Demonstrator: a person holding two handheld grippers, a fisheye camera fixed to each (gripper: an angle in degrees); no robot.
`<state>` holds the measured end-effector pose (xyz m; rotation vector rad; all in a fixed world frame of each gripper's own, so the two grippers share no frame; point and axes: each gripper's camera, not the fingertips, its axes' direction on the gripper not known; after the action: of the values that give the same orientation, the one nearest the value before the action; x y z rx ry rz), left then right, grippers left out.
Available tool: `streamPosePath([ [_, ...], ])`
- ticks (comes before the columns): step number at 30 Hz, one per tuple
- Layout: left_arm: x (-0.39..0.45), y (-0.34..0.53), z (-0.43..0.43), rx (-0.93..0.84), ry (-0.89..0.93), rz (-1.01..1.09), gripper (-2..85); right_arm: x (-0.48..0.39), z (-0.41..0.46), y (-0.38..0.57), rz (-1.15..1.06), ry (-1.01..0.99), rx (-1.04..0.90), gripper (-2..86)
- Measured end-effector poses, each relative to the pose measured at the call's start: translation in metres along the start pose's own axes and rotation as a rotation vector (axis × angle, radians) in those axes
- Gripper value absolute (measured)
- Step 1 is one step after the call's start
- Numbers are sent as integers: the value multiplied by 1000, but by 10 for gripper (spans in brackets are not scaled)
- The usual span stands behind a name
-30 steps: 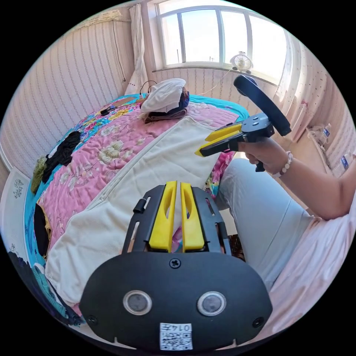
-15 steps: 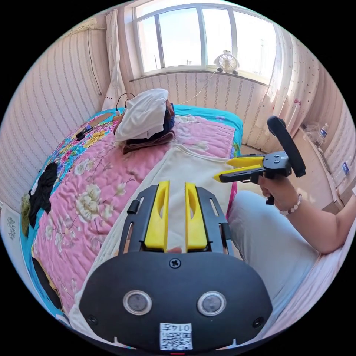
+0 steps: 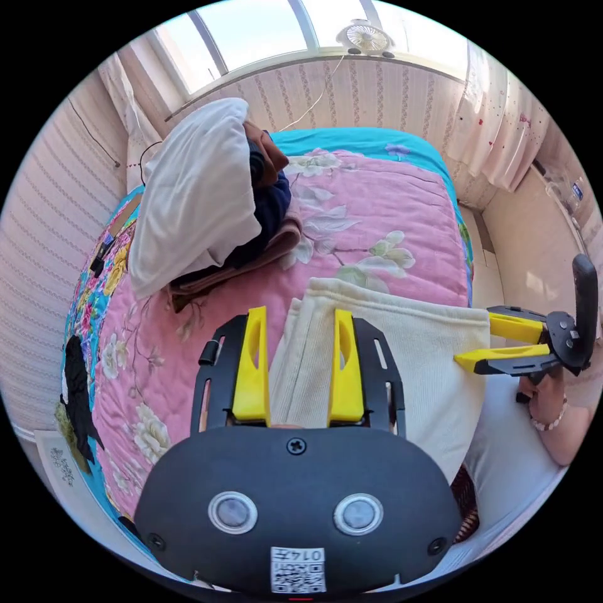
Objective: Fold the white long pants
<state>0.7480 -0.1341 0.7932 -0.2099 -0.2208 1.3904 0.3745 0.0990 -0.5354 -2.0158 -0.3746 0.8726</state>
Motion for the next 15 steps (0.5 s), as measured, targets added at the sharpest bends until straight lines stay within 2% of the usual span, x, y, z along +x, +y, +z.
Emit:
streamPosePath([
  [3, -11, -19, 27, -68, 60, -14, 139, 7, 5, 2, -40, 37, 20, 144],
  [8, -39, -26, 40, -51, 263, -116, 98, 24, 22, -3, -58, 58, -31, 145],
  [15, -46, -21, 3, 68, 250, -29, 50, 47, 30, -6, -49, 22, -27, 146],
])
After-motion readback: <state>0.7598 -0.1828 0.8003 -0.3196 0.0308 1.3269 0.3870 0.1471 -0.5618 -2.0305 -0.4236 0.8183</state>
